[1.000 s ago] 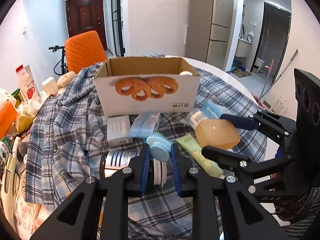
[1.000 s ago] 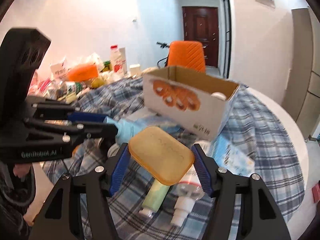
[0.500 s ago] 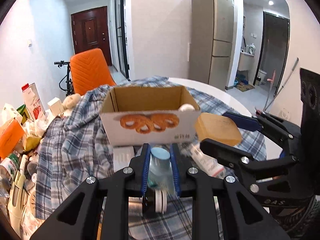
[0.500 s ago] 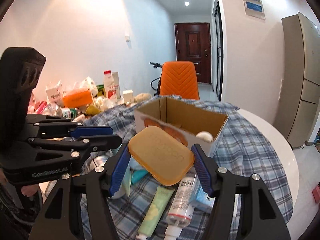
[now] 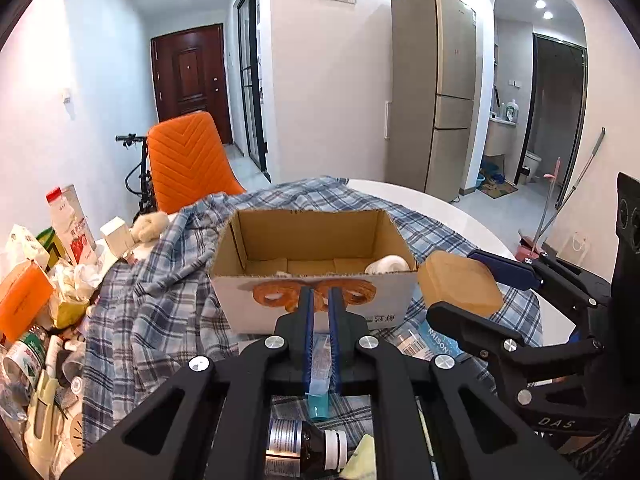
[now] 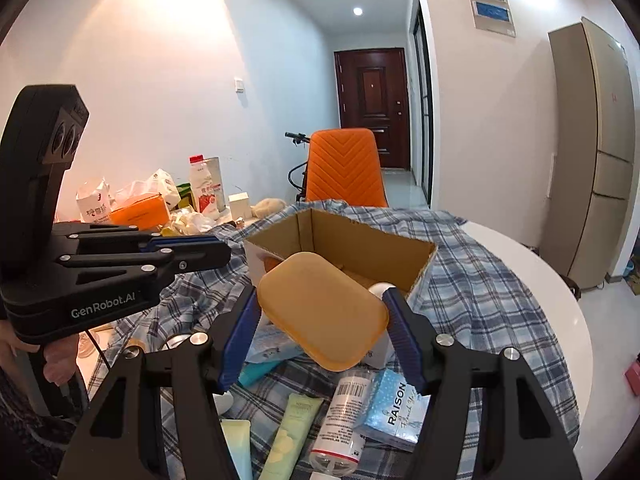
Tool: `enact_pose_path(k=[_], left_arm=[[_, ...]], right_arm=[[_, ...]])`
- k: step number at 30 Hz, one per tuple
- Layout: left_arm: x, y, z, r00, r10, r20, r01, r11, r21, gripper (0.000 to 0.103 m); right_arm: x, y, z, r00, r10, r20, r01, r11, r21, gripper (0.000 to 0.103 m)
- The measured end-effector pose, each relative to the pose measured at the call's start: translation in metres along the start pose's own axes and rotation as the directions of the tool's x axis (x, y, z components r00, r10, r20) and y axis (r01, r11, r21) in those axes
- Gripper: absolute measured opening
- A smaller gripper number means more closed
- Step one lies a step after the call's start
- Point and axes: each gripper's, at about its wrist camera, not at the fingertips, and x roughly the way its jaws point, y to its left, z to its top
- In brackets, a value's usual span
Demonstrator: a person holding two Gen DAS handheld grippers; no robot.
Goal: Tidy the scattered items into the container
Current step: 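Carry the soap bar into the box and open the right gripper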
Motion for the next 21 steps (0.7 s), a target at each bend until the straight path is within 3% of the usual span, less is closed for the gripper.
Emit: enact_pose_path(k=[6,14,15,16,17,18,19,21], left_arm=[[0.018,-0.003,-0.009,0.998,-0.008,-0.058,0.008,1.000,0.000,0.008],[0.028,0.002,0.002,0.997,-0.050,-0.064,0.049,0.999,-0.017,0.009],[0.031,0.003,0.005,0.996,-0.054,-0.069,0.053,0.998,-0.018,0.016],[0.034,0.004,0.009,0.996,-0.052,-0.069,0.051,0.998,-0.023,0.030],[0.037,0.006,0.012,0.998,-0.027,-0.064,0.025,0.999,-0.027,0.035],[0.039,0.009,0.015,0.998,-0.003,-0.056,0.001,1.000,-0.027,0.047],[0.041,0.013,0.019,0.999,0.011,-0.043,-0.012,1.000,-0.028,0.068],[0.043,0.022,0.025,1.000,-0.008,-0.017,0.007,0.998,-0.057,0.084]], right_arm=[[0.007,-0.008,0.001,1.000,0.004,-0.018,-0.004,1.000,0.015,0.062],[0.031,-0.011,0.027,0.999,-0.003,-0.034,0.003,1.000,-0.021,0.062],[0.035,-0.013,0.031,0.999,-0.010,-0.037,0.009,1.000,-0.025,0.062],[0.040,-0.015,0.035,0.999,-0.018,-0.039,0.017,1.000,-0.025,0.062],[0.045,-0.019,0.040,0.999,-0.024,-0.043,0.023,1.000,-0.020,0.062],[0.050,-0.024,0.044,0.998,-0.026,-0.053,0.025,1.000,-0.013,0.062],[0.055,-0.029,0.047,0.998,-0.024,-0.064,0.024,1.000,-0.003,0.062],[0.066,-0.036,0.054,0.995,-0.003,-0.097,0.004,1.000,0.009,0.062]])
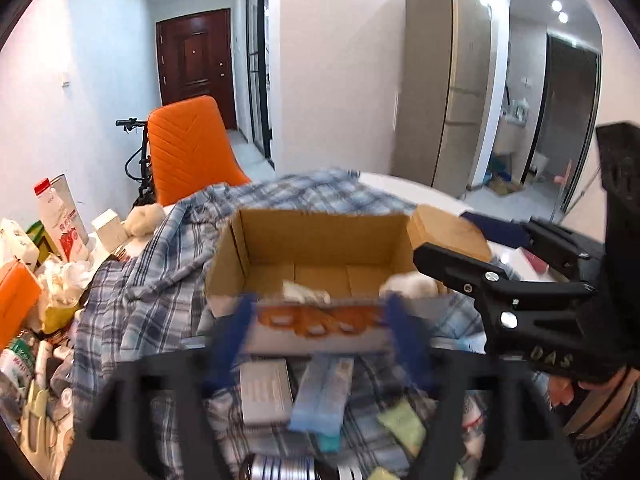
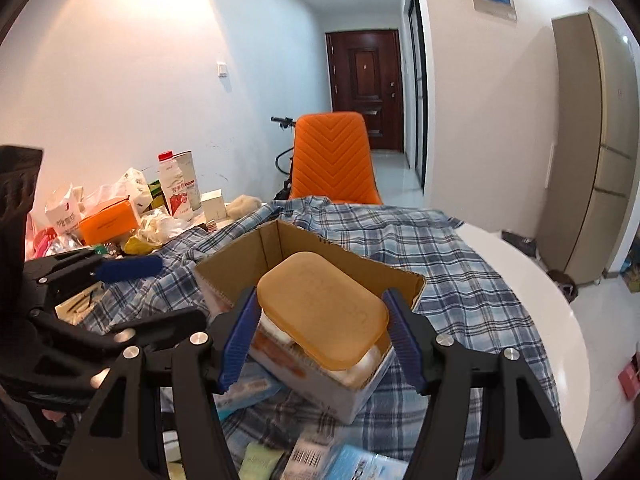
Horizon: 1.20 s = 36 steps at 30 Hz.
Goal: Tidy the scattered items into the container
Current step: 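Carry the soap bar into the box and open the right gripper, then move both tools back from the box to the toiletry pile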
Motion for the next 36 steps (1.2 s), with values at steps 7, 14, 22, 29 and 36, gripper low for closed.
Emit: enact_pose_path(k=[7,14,22,29,36], left_arm=[[0.017,0.018,0.015,0.999,0.033,-0.025,-0.035,0.998,-0.050,0.084],[0.041,0.025,0.010,0.995,0.077,-0.070,-0.083,0.994,-0.075,0.084],[0.082,0.035,0.026,0.976,0.080,-0.203,-0.090,0.995,-0.042,0.084],[0.106,0.036,0.024,0.961,0.069,-0.266,-0.085,0.995,-0.051,0.084],[0.103,0.030,0.022,0.962,0.096,-0.254,-0.106,0.994,-0.024,0.084]], right_arm=[[0.053,-0.011,0.017,0.987,0.010,-0.162,-0.012,1.000,-0.011,0.062],[0.099,-0.031,0.016,0.947,0.052,-0.317,-0.025,0.996,0.091,0.062],[0.118,-0.036,0.018,0.930,-0.007,-0.367,0.043,0.995,0.091,0.062],[0.122,-0.034,0.019,0.916,-0.021,-0.401,0.050,0.997,0.062,0.062],[0.124,-0.033,0.020,0.913,-0.036,-0.406,0.064,0.997,0.053,0.063]])
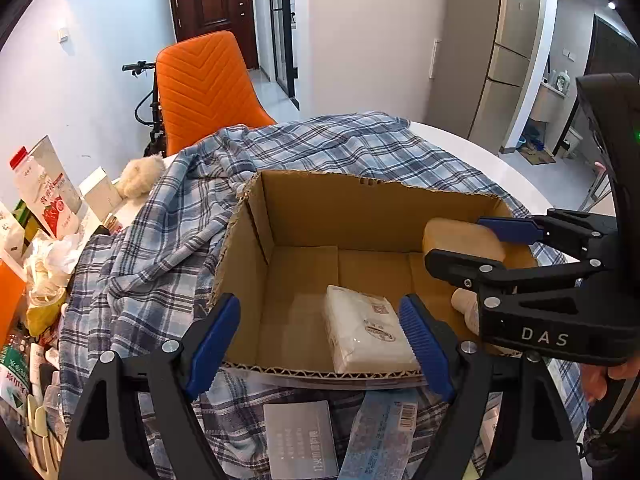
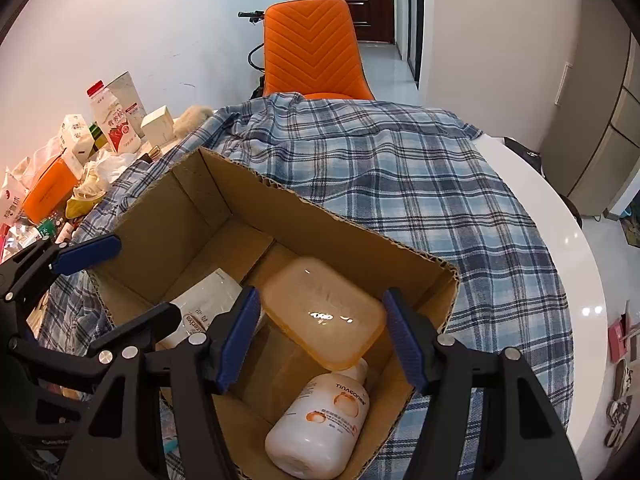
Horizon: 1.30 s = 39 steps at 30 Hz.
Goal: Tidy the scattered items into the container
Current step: 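Move both tools back from the box to the toiletry pile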
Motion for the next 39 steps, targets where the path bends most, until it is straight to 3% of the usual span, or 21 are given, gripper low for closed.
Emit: enact_pose_path(k=[8,10,13,17,20,23,24,28,29,32,36,39], left_arm=[[-0.024,0.001,-0.007,0.998,0.018,0.053,-0.017,0.999,-0.032,0.084],[-0.038,0.001,-0.015,0.996,0.026,0.090,-0.023,0.999,-0.043,0.084],[-0.057,-0.001,-0.027,0.991,0.025,0.134,-0.018,0.999,-0.050,0.084],[-0.076,-0.006,-0.043,0.985,0.045,0.169,-0.036,0.998,-0.054,0.085],[-0.086,-0.010,-0.059,0.985,0.035,0.171,-0.025,0.998,-0.059,0.085],[-0.093,-0.014,-0.083,0.986,-0.095,0.136,0.106,0.991,-0.078,0.085],[-0.097,-0.017,-0.094,0.986,-0.075,0.146,0.087,0.993,-0.076,0.085],[-0.111,-0.041,-0.126,0.979,0.107,0.172,-0.110,0.994,0.006,0.085],[-0.114,-0.045,-0.135,0.980,0.116,0.163,-0.120,0.993,0.011,0.085],[-0.124,-0.053,-0.158,0.989,0.053,0.141,-0.052,0.999,-0.005,0.085],[-0.135,-0.060,-0.185,0.981,0.110,0.157,-0.104,0.994,-0.042,0.085],[-0.131,-0.062,-0.201,0.990,0.083,0.111,-0.077,0.995,-0.063,0.085]], right_arm=[[-0.012,0.004,-0.006,0.999,-0.039,0.032,0.039,0.999,0.013,0.070],[-0.023,0.005,-0.010,0.994,-0.075,0.076,0.073,0.997,0.027,0.082],[-0.041,0.008,-0.019,0.979,-0.128,0.158,0.124,0.992,0.035,0.093],[-0.062,0.015,-0.037,0.948,-0.203,0.246,0.200,0.979,0.038,0.094],[-0.076,0.018,-0.067,0.942,-0.202,0.268,0.198,0.979,0.043,0.098],[-0.089,0.020,-0.106,0.939,-0.189,0.287,0.181,0.982,0.054,0.099],[-0.093,0.021,-0.118,0.937,-0.191,0.293,0.181,0.982,0.062,0.099],[-0.108,0.026,-0.163,0.926,-0.197,0.321,0.169,0.979,0.112,0.099],[-0.110,0.028,-0.173,0.923,-0.197,0.330,0.164,0.978,0.125,0.099],[-0.119,0.036,-0.199,0.915,-0.194,0.355,0.150,0.978,0.146,0.099],[-0.119,0.054,-0.228,0.904,-0.239,0.356,0.211,0.971,0.116,0.099],[-0.121,0.063,-0.248,0.894,-0.267,0.360,0.249,0.964,0.096,0.099]])
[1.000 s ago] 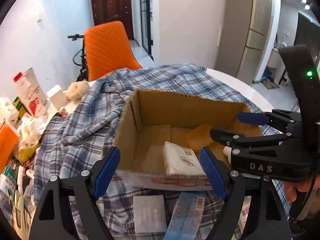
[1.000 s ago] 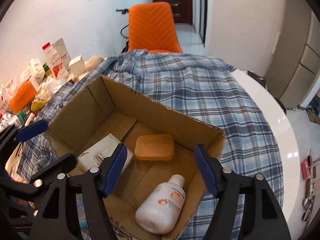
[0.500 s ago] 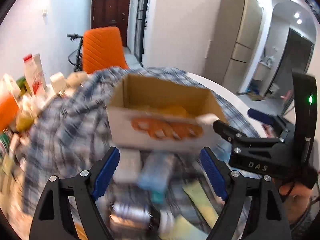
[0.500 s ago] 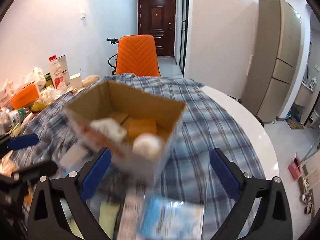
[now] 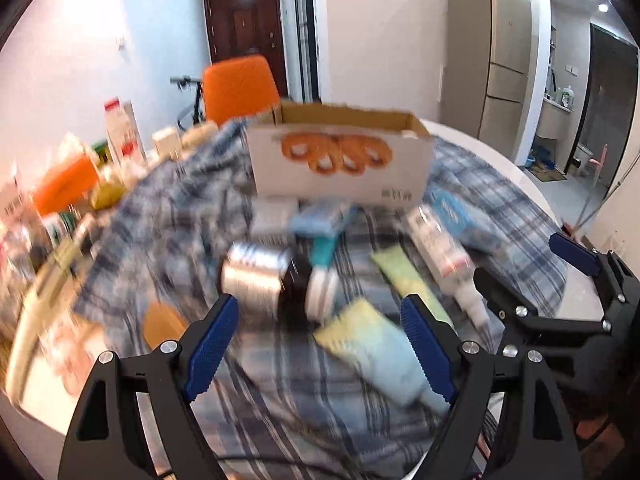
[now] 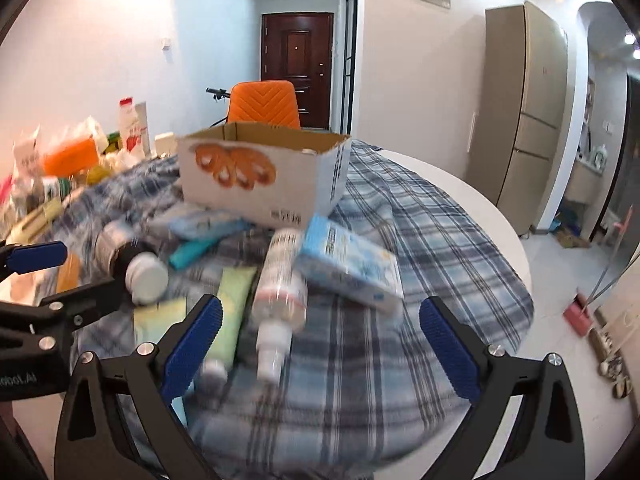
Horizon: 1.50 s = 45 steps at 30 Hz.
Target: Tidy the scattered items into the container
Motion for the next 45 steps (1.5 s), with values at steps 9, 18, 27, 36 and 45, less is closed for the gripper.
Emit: enact_pose_path(k=[9,18,27,36,45], left_arm=[[-0.002,0.016,-0.023,1.000,0.028,-0.009,-0.029,0.993,-0.113,0.085],[0.007,0.023,-0.047,0.995,0.051,-0.086,-0.060,0.992,-0.114,0.085],[0.014,0.038,-0.046,0.997,0.009,-0.082,-0.023,0.985,-0.171,0.085],[0.013,0.028,-0.043,0.998,0.021,-0.067,-0.030,0.991,-0.134,0.085],[0.015,0.023,-0.038,0.995,0.084,0.060,-0.080,0.994,-0.068,0.085]], right_arm=[[-0.029,0.025,-0.030,0.988,0.152,0.025,-0.151,0.988,-0.010,0.098],[-0.018,0.059,-0.046,0.959,0.282,-0.015,-0.282,0.955,-0.092,0.051],[-0.002,0.060,-0.045,0.959,0.281,-0.028,-0.282,0.957,-0.071,0.044],[0.006,0.072,-0.041,0.964,0.266,-0.023,-0.267,0.959,-0.096,0.046],[0.019,0.074,-0.042,0.958,0.285,-0.019,-0.286,0.953,-0.096,0.048]])
